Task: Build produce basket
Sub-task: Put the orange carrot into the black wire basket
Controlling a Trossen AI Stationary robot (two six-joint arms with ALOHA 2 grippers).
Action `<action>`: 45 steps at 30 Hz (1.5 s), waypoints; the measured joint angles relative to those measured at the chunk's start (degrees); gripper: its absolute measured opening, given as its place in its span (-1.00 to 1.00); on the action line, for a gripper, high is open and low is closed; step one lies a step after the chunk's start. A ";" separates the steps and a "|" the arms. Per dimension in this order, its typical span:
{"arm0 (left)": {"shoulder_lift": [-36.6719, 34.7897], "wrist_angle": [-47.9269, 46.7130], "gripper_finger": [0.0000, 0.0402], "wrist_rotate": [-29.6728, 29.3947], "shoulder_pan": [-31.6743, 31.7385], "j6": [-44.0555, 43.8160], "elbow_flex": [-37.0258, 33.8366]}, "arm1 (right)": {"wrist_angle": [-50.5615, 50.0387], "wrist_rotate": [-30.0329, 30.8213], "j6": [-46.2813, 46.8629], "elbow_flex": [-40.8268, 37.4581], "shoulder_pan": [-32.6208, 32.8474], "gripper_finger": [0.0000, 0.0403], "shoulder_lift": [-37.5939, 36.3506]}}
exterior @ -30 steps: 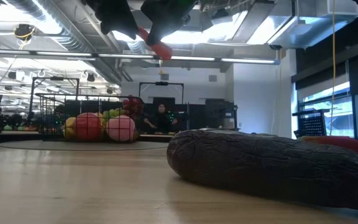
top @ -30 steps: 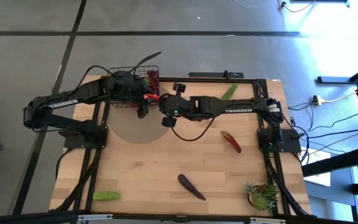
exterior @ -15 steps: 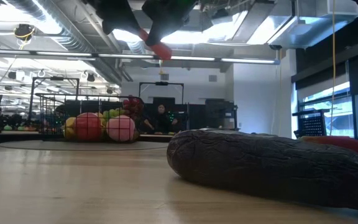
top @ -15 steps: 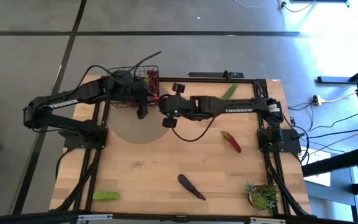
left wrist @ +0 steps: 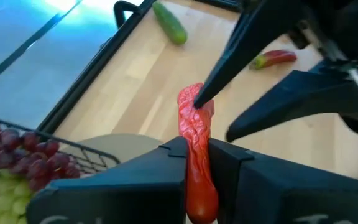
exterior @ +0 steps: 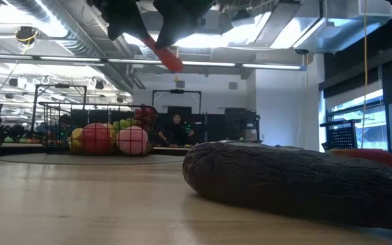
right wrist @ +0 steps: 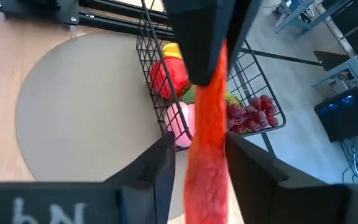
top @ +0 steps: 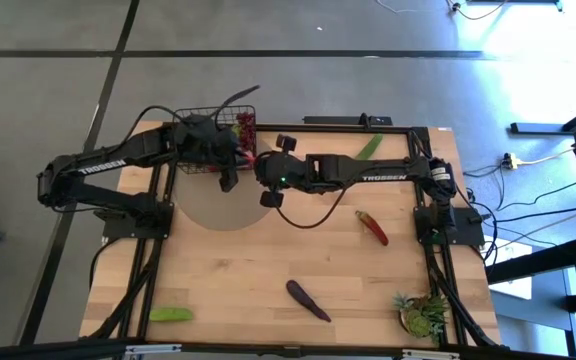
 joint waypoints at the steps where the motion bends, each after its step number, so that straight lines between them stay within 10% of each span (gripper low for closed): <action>1: 0.00 -0.27 -0.93 -0.53 0.00 -0.03 0.00 | -0.03 0.06 -0.43 0.00 0.02 -0.31 -0.04; 19: -5.26 -18.46 -0.92 -21.15 4.58 -6.05 -0.04 | -1.66 13.96 -7.84 7.01 2.03 -0.24 -0.70; 45: 7.31 -24.28 -0.92 -15.98 13.19 -1.92 0.00 | -1.51 13.96 -7.86 9.03 2.03 -0.24 -0.70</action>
